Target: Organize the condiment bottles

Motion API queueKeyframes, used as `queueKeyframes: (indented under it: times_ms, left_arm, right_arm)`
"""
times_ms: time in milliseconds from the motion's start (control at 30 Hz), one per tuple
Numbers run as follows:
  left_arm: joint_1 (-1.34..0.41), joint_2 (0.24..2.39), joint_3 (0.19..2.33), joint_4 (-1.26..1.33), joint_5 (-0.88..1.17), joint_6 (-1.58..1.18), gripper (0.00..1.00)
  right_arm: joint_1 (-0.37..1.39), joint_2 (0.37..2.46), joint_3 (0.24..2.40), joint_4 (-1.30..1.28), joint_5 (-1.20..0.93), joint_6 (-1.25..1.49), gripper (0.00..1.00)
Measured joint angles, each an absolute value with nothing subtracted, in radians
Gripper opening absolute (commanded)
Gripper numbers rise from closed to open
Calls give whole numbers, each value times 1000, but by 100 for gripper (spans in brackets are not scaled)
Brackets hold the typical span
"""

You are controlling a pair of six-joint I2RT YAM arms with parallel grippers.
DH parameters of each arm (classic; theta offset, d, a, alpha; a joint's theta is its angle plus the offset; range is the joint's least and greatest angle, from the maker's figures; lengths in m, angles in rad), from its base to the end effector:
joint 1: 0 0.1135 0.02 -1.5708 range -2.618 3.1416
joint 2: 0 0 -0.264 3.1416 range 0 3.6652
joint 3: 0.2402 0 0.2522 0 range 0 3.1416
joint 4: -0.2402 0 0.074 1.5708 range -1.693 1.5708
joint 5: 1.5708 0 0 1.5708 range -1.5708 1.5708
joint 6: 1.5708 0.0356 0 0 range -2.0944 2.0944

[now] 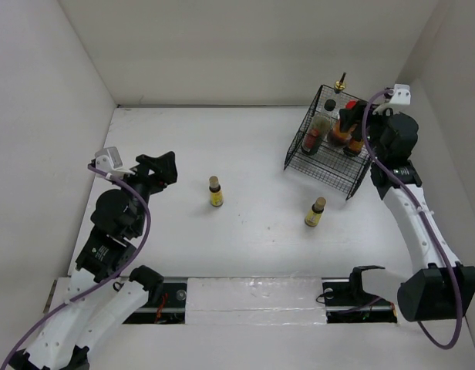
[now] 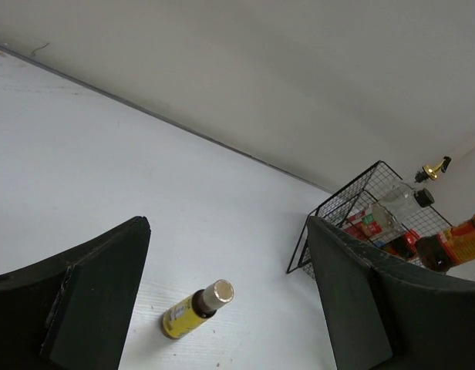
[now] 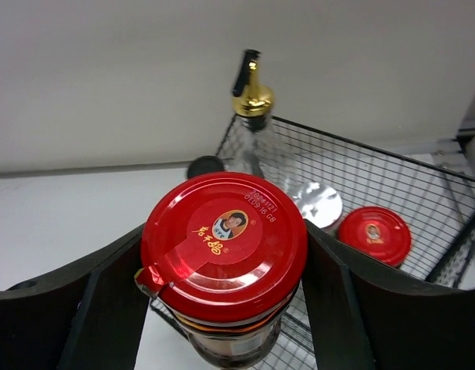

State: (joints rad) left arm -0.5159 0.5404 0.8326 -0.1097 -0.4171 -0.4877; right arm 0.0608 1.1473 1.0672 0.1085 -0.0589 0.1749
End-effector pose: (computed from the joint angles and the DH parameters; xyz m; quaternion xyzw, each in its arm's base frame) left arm 0.1077 -0.0445 0.3967 -0.1503 0.6280 -0.2456 0.7230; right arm 0.2694 0.0185 0.3975 0.0187 0.6968 0.1047 0.7094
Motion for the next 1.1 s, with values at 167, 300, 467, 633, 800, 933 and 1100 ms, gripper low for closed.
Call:
queueKeyframes:
  times_ms: [167,300,467,633,800,933,1100]
  left_arm:
    - [-516,545,833,-110,-410,-488,79]
    - [-516,547,833,-109,-403,-488,79]
    - [-516,546,833,-110,-400,-488,79]
    - [-516,546,833,-110,-400,-488,79]
    - [-516,546,833,-110,-395,-488,79]
    - [-516,547,833,-110,-393,-488,79]
    - [-516,547,833,-110,-393,-488,79]
  right_arm:
    - [-7,1196,1065,122,-53,177,45]
    - [-25,1272,1071,141,-46,177,45]
    - [-24,1361,1081,157,-31,178,45]
    - [-19,1390,1085,218,4,180,45]
    - [-11,1417,1085,273,39,176,44]
    - [10,1432,1085,315,83,157,44]
    - [58,1447,1053,389,144,120,44]
